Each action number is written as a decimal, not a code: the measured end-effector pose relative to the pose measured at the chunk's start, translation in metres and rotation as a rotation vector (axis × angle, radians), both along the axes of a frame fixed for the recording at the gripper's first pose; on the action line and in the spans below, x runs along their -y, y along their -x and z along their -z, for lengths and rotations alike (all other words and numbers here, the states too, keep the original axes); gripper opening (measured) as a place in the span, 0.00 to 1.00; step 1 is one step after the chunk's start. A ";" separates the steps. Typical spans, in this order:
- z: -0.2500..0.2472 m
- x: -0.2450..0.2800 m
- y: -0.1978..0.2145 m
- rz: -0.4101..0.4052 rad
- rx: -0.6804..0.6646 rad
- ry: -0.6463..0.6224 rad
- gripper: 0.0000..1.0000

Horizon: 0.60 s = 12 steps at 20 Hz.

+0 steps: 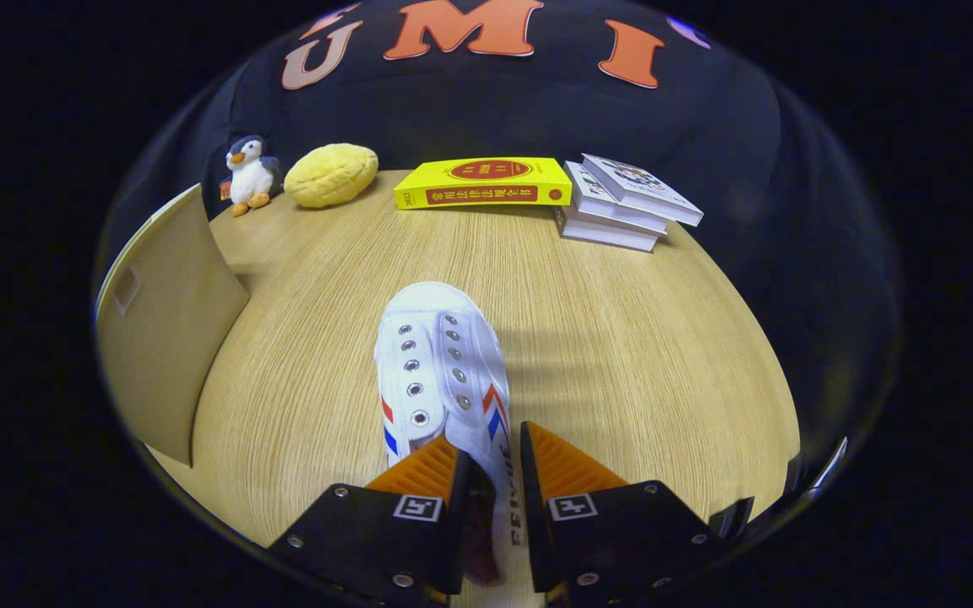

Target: Open the storage box then place both shoes into the box .Put the left shoe in first, then the right shoe, with the right side of both shoes facing outward in a uniform manner.

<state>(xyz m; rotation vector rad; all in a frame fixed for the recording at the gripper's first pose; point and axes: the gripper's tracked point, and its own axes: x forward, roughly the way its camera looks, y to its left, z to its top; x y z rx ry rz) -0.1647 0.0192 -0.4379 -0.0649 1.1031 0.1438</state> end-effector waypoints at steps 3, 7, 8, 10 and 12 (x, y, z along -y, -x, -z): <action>0.003 0.004 -0.009 -0.013 0.017 -0.036 0.22; 0.012 0.013 -0.021 -0.004 0.017 -0.043 0.03; 0.013 0.012 -0.022 -0.016 0.015 -0.048 0.03; 0.016 0.010 -0.024 -0.074 0.018 -0.032 0.02; 0.016 0.010 -0.025 -0.076 0.014 -0.037 0.02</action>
